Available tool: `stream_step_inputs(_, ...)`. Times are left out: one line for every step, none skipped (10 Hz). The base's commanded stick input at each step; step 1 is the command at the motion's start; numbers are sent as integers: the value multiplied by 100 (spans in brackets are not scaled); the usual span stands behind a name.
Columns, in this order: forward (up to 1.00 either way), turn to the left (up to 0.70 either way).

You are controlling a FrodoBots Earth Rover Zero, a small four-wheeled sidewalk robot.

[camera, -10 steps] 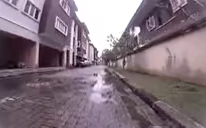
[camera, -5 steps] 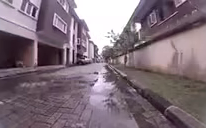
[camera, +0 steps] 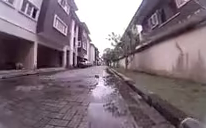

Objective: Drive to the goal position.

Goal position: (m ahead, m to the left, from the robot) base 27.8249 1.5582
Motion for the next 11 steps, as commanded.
stream_step_inputs(50,0)
stream_step_inputs(50,0)
stream_step_inputs(50,0)
stream_step_inputs(50,0)
stream_step_inputs(50,-1)
stream_step_inputs(50,-8)
stream_step_inputs(50,-48)
stream_step_inputs(50,-42)
stream_step_inputs(50,-13)
stream_step_inputs(50,0)
stream_step_inputs(50,0)
